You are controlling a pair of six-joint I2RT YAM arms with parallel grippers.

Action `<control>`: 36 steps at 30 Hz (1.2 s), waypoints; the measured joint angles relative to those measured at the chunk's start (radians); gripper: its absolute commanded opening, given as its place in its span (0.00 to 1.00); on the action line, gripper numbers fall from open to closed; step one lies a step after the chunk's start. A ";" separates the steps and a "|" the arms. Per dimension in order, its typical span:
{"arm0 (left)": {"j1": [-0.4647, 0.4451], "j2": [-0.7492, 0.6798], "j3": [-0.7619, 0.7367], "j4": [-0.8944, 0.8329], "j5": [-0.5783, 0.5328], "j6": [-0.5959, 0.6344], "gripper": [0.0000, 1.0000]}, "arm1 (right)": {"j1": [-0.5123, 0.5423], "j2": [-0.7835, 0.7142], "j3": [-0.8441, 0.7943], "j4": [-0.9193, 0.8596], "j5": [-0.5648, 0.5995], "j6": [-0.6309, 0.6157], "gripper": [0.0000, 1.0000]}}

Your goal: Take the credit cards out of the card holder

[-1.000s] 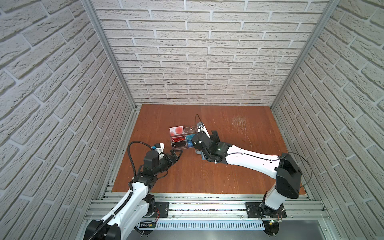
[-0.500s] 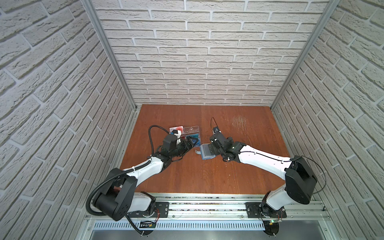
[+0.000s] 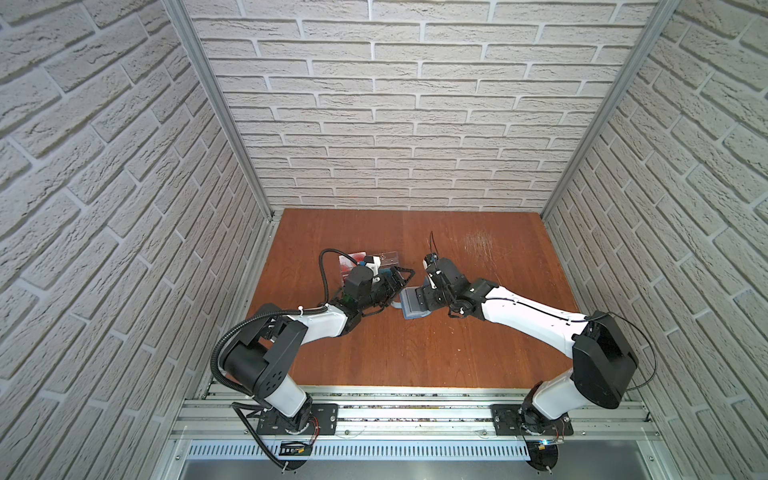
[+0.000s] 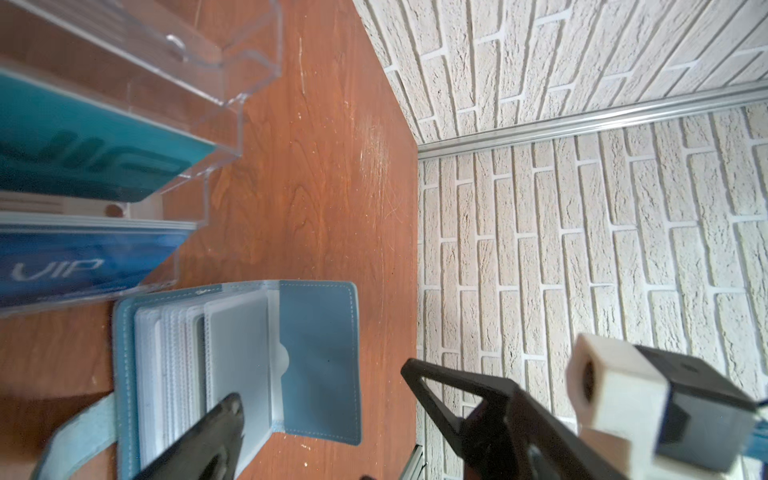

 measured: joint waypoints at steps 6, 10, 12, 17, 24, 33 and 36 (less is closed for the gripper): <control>0.000 0.022 -0.047 0.029 -0.027 -0.026 0.98 | 0.000 -0.006 -0.032 0.050 -0.082 0.007 0.82; 0.000 0.022 -0.047 0.031 -0.046 -0.025 0.98 | 0.000 -0.006 -0.053 0.060 -0.120 0.011 0.81; 0.000 0.022 -0.047 0.031 -0.053 -0.025 0.98 | 0.000 -0.006 -0.055 0.066 -0.140 0.015 0.80; 0.000 0.023 -0.058 0.034 -0.072 -0.024 0.98 | 0.000 0.002 -0.055 0.088 -0.183 0.026 0.79; 0.000 0.056 -0.080 0.063 -0.085 -0.025 0.98 | 0.000 0.033 -0.054 0.094 -0.200 0.030 0.77; 0.000 0.091 -0.101 0.083 -0.085 -0.032 0.98 | -0.034 0.091 -0.054 0.093 -0.205 0.047 0.75; 0.000 0.091 -0.106 0.090 -0.086 -0.033 0.98 | -0.038 0.109 -0.051 0.093 -0.205 0.048 0.75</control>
